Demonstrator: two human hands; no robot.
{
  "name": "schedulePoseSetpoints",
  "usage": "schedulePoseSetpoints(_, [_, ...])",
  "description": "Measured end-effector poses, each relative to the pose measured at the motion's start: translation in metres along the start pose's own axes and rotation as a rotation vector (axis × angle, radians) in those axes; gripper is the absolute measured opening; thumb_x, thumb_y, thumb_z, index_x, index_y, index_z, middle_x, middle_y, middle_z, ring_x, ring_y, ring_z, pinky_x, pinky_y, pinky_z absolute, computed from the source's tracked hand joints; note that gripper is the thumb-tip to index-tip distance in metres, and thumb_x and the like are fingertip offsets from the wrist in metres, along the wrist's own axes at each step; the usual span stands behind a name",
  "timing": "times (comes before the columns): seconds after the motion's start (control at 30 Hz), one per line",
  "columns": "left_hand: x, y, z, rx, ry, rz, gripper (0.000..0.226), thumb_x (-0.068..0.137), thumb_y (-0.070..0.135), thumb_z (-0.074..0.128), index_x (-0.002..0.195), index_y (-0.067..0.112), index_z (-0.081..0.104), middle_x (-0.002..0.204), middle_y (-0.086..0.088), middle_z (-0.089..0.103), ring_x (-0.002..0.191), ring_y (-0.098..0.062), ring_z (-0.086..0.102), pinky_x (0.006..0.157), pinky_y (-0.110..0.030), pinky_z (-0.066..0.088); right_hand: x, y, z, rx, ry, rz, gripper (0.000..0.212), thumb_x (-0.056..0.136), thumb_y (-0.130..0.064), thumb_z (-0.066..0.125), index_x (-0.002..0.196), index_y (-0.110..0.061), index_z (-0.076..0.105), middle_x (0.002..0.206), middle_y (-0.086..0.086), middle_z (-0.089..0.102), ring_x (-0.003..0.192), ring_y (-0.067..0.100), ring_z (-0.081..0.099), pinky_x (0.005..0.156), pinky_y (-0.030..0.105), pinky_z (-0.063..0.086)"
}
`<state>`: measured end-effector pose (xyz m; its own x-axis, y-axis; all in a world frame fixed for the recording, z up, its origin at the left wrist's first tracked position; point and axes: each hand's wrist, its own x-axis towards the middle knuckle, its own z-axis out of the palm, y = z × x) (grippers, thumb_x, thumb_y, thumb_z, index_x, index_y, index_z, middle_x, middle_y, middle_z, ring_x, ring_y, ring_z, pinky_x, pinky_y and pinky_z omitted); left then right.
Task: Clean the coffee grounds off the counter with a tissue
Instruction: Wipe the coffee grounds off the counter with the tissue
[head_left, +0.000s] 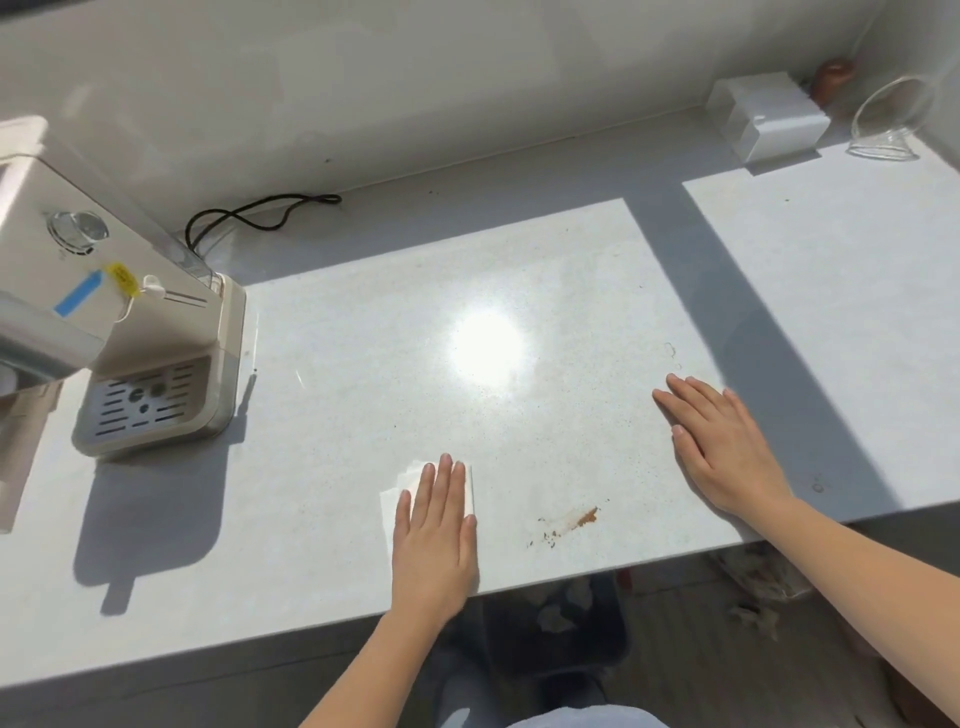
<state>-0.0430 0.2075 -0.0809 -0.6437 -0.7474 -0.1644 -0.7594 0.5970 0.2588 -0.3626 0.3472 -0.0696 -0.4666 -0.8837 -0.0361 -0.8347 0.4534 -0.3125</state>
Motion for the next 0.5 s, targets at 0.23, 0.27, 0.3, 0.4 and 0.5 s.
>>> schedulePoseSetpoints(0.23, [-0.029,-0.12,-0.037,-0.023,0.047,-0.348,0.061,0.092,0.033,0.011,0.15,0.016,0.006,0.159,0.003,-0.001,0.147,-0.014,-0.005,0.119,-0.043,0.001,-0.001,-0.001,0.005,-0.012,0.088,0.174,0.055,0.093,-0.033,0.034,0.145,-0.016,0.028,0.159,0.005,0.017,0.145,0.023,0.018,0.118,0.049,0.006])
schedulePoseSetpoints(0.27, [-0.027,-0.121,-0.037,-0.02,0.054,-0.361,0.06,0.093,0.031,0.014,0.15,0.016,0.007,0.159,0.002,0.0,0.147,-0.016,-0.003,0.118,-0.043,0.001,-0.001,-0.001,0.006,-0.039,0.079,0.199,0.055,0.095,-0.033,0.034,0.147,-0.017,0.025,0.16,0.004,0.015,0.146,0.022,0.015,0.118,0.05,0.004])
schedulePoseSetpoints(0.3, [-0.024,-0.12,-0.037,-0.02,0.058,-0.372,0.057,0.096,0.028,0.018,0.15,0.015,0.008,0.159,0.001,0.001,0.148,-0.018,-0.001,0.118,-0.043,0.001,0.001,-0.001,0.007,-0.061,0.06,0.214,0.055,0.097,-0.034,0.035,0.148,-0.018,0.024,0.161,0.004,0.014,0.147,0.021,0.013,0.119,0.05,0.004])
schedulePoseSetpoints(0.4, [-0.018,-0.115,-0.035,-0.034,0.059,-0.418,0.054,0.099,0.019,0.028,0.15,0.013,0.012,0.16,-0.004,0.006,0.148,-0.022,0.003,0.118,-0.048,0.005,0.005,0.002,0.002,0.01,0.005,0.221,0.055,0.097,-0.039,0.037,0.148,-0.02,0.03,0.159,0.001,0.021,0.147,0.018,0.013,0.12,0.047,0.006])
schedulePoseSetpoints(0.5, [-0.013,-0.116,-0.034,-0.015,0.046,-0.403,0.062,0.091,0.03,0.016,0.15,0.011,0.016,0.16,-0.005,0.01,0.148,-0.024,0.007,0.116,-0.047,0.006,0.001,0.024,-0.012,0.077,0.008,0.15,0.057,0.093,-0.046,0.029,0.143,-0.02,0.038,0.155,0.001,0.032,0.142,0.023,0.029,0.115,0.047,0.021])
